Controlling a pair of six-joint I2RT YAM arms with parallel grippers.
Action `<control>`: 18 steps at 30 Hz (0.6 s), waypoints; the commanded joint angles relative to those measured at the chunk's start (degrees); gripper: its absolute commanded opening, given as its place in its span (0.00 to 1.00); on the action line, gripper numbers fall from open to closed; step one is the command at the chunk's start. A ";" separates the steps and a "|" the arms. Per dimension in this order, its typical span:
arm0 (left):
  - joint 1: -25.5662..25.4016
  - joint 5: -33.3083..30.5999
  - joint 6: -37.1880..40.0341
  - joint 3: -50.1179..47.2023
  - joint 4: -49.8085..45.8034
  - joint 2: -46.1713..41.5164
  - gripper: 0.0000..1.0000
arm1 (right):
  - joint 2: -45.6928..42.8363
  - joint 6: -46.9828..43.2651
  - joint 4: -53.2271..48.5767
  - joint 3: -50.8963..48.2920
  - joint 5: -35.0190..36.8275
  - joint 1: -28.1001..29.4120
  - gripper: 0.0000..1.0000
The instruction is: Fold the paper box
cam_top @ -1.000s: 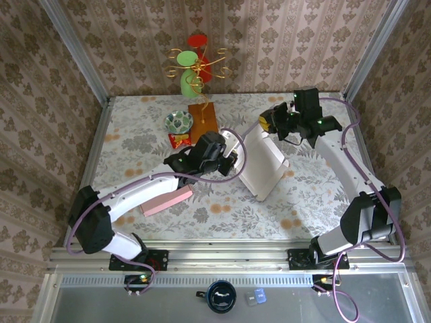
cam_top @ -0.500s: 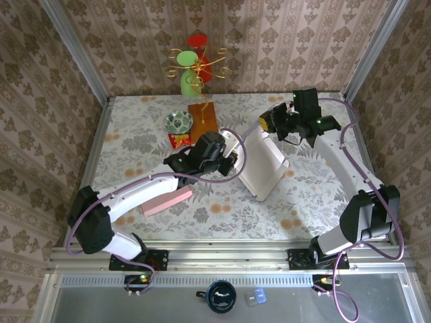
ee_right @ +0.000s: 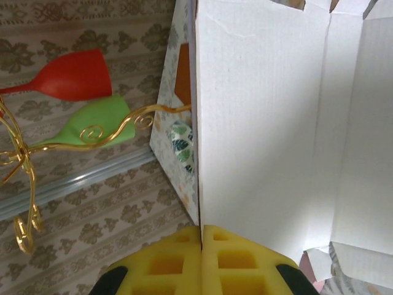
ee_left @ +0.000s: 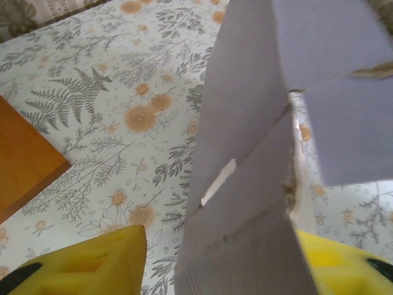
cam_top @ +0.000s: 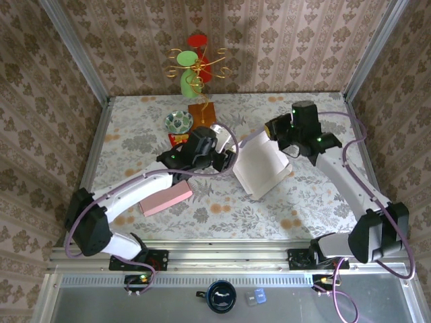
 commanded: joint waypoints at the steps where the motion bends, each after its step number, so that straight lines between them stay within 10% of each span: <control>1: 1.64 7.50 -2.82 -2.75 1.02 -4.57 0.54 | -1.78 6.85 8.53 -4.44 13.44 2.67 0.00; 11: 10.96 13.33 -11.68 -8.64 -2.30 -9.04 0.48 | 1.92 13.80 17.49 -10.83 31.13 9.64 0.00; 18: 12.56 15.49 -17.89 -11.85 -0.43 -6.00 0.43 | 6.18 9.43 31.33 -17.26 30.69 10.02 0.00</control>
